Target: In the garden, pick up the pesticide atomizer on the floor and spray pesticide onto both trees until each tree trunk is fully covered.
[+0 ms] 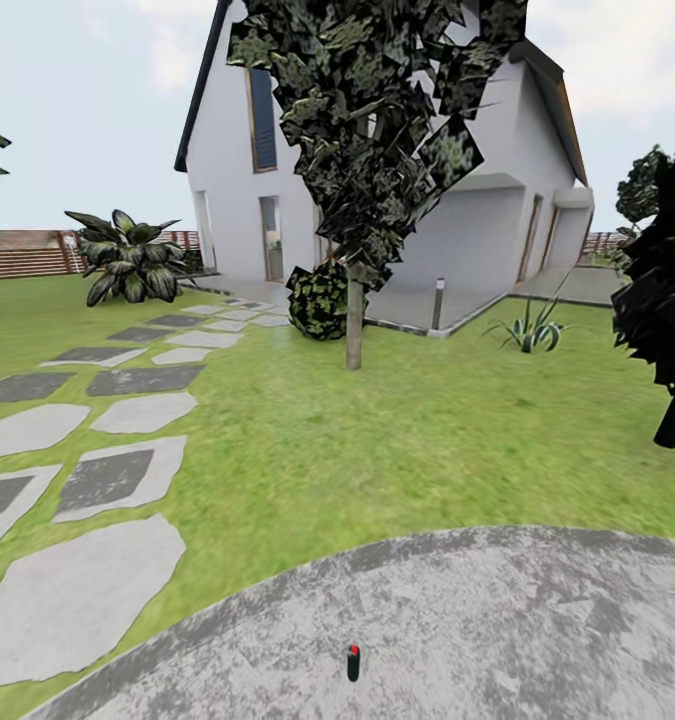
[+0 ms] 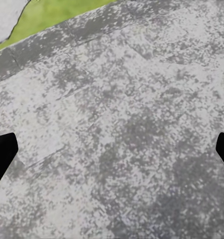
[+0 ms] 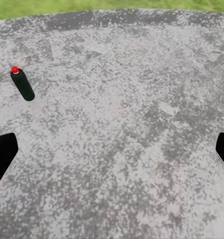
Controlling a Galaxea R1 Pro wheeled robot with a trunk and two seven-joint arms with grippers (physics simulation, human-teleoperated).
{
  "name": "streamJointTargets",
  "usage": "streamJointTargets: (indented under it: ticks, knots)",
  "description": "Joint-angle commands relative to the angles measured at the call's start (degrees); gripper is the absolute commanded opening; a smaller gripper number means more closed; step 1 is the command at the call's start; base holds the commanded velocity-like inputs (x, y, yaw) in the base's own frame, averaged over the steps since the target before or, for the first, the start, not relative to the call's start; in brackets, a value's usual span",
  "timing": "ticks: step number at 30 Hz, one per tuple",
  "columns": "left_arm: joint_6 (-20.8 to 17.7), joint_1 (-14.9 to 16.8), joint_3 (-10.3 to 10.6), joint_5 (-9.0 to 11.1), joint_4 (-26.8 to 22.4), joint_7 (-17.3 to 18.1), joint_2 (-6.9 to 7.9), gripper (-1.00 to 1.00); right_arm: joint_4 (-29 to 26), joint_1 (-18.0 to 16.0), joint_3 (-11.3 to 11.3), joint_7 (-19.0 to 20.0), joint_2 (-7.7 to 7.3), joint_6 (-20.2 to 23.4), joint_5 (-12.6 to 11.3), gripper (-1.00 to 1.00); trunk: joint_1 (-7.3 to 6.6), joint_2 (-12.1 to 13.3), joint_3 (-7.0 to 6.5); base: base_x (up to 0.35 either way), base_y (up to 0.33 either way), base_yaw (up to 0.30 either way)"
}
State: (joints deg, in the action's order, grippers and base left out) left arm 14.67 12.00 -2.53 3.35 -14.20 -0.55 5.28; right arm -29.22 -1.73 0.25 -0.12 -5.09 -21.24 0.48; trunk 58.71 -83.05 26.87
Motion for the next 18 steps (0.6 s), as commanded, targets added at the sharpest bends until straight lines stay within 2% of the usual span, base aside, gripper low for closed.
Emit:
streamJointTargets:
  ticks: [1,18]
  knots:
    - [0.18,0.04,-0.02,0.34,0.05,0.02,-0.01,1.0,0.04,-0.03,0.03,0.0,-0.01,-0.17,0.05,1.0,0.02,-0.03,0.06,0.239,-0.2,0.065]
    - [0.18,0.04,-0.02,0.43,0.05,-0.06,0.07,1.0,0.04,-0.03,0.05,0.03,-0.01,-0.18,0.05,1.0,0.02,-0.03,0.06,0.239,-0.199,0.006]
